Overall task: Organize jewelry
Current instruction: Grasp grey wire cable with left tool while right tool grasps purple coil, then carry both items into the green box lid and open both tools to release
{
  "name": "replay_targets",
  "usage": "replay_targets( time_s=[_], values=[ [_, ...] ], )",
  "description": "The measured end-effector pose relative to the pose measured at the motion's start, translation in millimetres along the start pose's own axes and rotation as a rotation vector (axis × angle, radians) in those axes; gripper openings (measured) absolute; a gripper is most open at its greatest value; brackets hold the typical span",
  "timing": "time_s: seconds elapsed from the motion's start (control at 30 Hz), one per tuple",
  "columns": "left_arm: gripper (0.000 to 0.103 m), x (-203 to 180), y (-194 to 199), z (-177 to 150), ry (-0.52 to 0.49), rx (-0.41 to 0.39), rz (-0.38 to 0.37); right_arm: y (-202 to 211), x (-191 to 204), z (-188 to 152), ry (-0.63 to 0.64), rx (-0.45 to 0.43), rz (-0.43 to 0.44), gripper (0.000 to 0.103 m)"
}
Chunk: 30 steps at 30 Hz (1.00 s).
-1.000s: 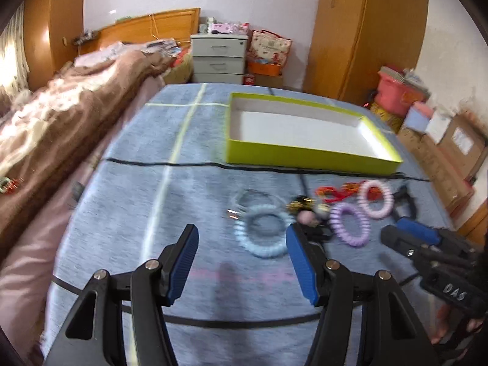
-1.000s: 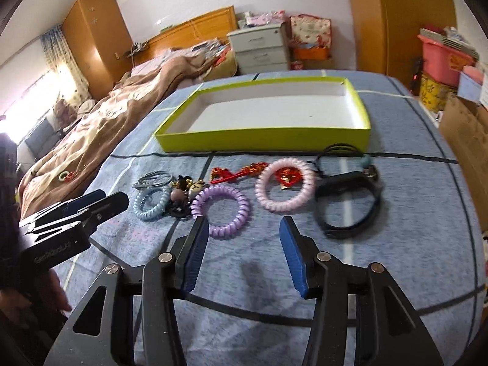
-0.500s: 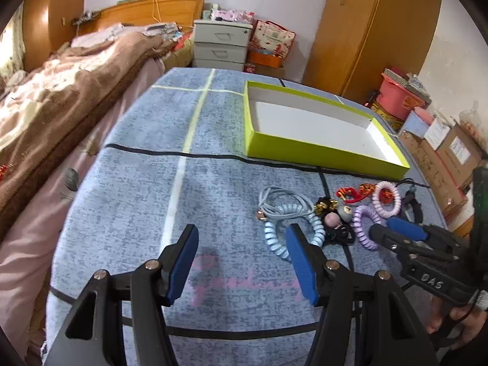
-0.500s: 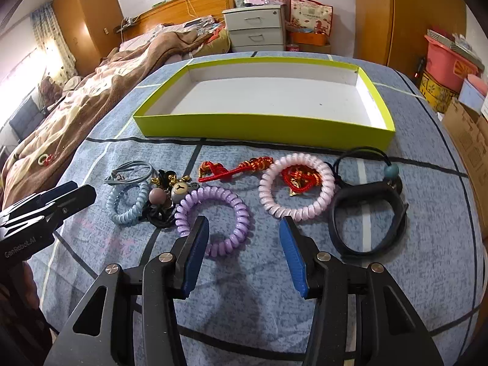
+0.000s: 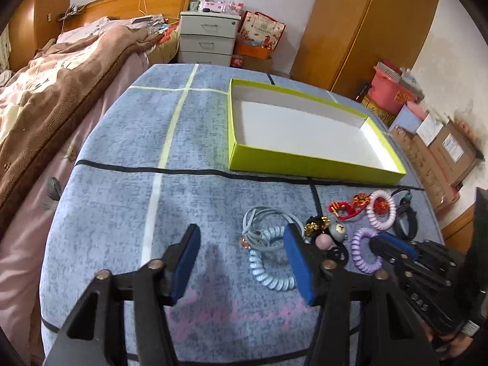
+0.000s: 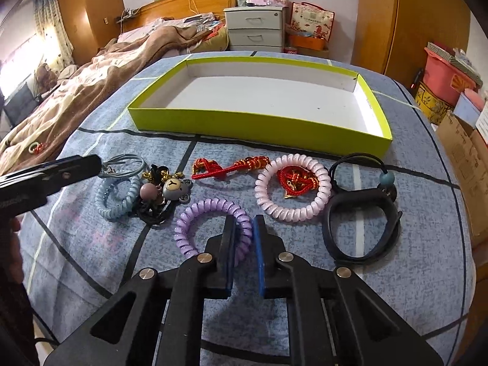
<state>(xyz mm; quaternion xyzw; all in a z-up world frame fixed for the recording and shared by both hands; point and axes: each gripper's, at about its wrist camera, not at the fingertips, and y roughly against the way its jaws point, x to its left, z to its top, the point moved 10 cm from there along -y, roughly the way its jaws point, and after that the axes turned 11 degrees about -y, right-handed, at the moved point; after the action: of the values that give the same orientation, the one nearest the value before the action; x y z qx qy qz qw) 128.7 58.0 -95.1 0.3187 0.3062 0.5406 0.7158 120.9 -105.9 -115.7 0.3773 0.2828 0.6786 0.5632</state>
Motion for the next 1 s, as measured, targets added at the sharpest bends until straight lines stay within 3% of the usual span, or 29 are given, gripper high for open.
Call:
replay_targets(
  time_s=[0.1, 0.17, 0.53, 1.0],
  values=[
    [0.048, -3, -7, 0, -0.005, 0.021, 0.004, 4, -3, -1, -0.006, -0.005, 0.006, 0.011],
    [0.036, -3, -11, -2, -0.007, 0.036, 0.013, 7, -3, 0, -0.005, -0.012, 0.004, 0.011],
    [0.015, -8, -14, -1, -0.021, 0.038, 0.001, 15, -5, 4, -0.026, -0.027, 0.032, 0.01],
    [0.014, -10, -2, 8, -0.027, -0.006, -0.023, 25, -11, 7, -0.054, -0.051, 0.046, 0.011]
  ],
)
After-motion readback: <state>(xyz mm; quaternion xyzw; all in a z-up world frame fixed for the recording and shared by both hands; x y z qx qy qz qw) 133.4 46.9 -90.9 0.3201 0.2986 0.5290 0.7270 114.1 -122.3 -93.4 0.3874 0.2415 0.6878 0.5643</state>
